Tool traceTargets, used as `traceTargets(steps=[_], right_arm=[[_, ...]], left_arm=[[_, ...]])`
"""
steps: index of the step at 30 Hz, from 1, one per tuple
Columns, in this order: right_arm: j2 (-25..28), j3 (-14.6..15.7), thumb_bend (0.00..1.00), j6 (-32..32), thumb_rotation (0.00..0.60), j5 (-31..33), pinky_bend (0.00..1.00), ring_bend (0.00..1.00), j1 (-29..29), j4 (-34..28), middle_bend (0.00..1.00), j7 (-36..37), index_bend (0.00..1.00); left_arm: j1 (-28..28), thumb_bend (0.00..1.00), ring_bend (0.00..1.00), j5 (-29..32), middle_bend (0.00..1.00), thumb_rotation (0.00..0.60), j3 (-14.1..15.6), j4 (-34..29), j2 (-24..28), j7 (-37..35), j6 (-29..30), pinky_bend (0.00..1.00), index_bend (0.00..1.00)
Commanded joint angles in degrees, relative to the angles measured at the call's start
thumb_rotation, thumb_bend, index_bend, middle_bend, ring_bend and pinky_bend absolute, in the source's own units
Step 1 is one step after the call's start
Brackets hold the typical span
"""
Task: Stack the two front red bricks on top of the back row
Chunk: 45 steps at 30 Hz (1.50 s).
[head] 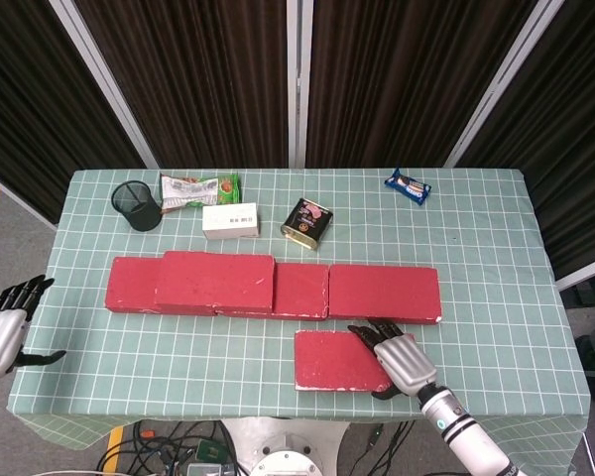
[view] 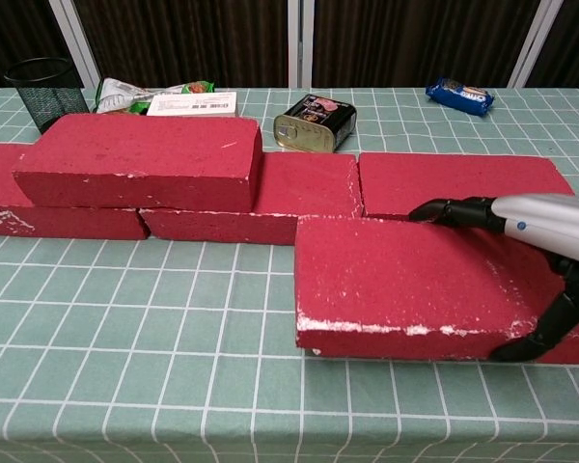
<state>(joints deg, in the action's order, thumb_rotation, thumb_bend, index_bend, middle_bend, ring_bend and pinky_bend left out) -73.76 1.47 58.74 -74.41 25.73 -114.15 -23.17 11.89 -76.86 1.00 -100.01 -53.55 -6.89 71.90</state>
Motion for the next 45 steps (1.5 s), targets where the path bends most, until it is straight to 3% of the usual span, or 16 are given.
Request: traceTargets(steps=[1,5,11,15,25,45], right_arm=[[2.62,-1.27,0.03,2.49,0.600,-2.78,0.00,0.00,-0.35,-2.12,0.30,2.03,0.07],[4.56,-5.29,0.04,3.69,0.600,-1.86,0.00,0.00,1.51,-2.57,0.29,0.23,0.07],[5.27,-12.67,0.03,-1.29,0.600,8.44,0.00,0.00,8.31,1.76,0.29,-1.65,0.07],[4.02,-14.66,0.04,-4.92,0.600,14.17,0.00,0.00,12.00,6.20,0.29,-1.67,0.07],[-0.14,-14.83,0.03,-11.89,0.600,14.59,0.00,0.00,17.62,16.03,0.29,3.35,0.07],[-0.08,-13.35,0.04,-18.29,0.600,17.90,0.00,0.00,22.51,18.32,0.28,8.92,0.07]], left_arm=[[-0.25,0.00,0.00,-0.14,0.00,0.600,-0.12,0.12,-0.02,-0.42,0.11,0.00,0.04],[-1.01,0.00,0.00,-1.01,0.00,0.600,-0.55,1.05,-0.72,-1.37,1.67,0.00,0.04],[-1.47,0.00,0.00,-1.53,0.00,0.600,-0.72,1.31,-0.72,-2.07,1.77,0.00,0.04],[-1.23,0.00,0.00,-1.49,0.00,0.600,-0.87,0.92,-0.40,-3.08,0.69,0.00,0.04],[-1.60,0.00,0.00,-2.15,0.00,0.600,-1.63,2.20,-1.59,-3.35,1.57,0.00,0.04],[-1.57,0.00,0.00,-2.62,0.00,0.600,-1.68,3.28,-1.82,-6.09,-0.34,0.00,0.04]])
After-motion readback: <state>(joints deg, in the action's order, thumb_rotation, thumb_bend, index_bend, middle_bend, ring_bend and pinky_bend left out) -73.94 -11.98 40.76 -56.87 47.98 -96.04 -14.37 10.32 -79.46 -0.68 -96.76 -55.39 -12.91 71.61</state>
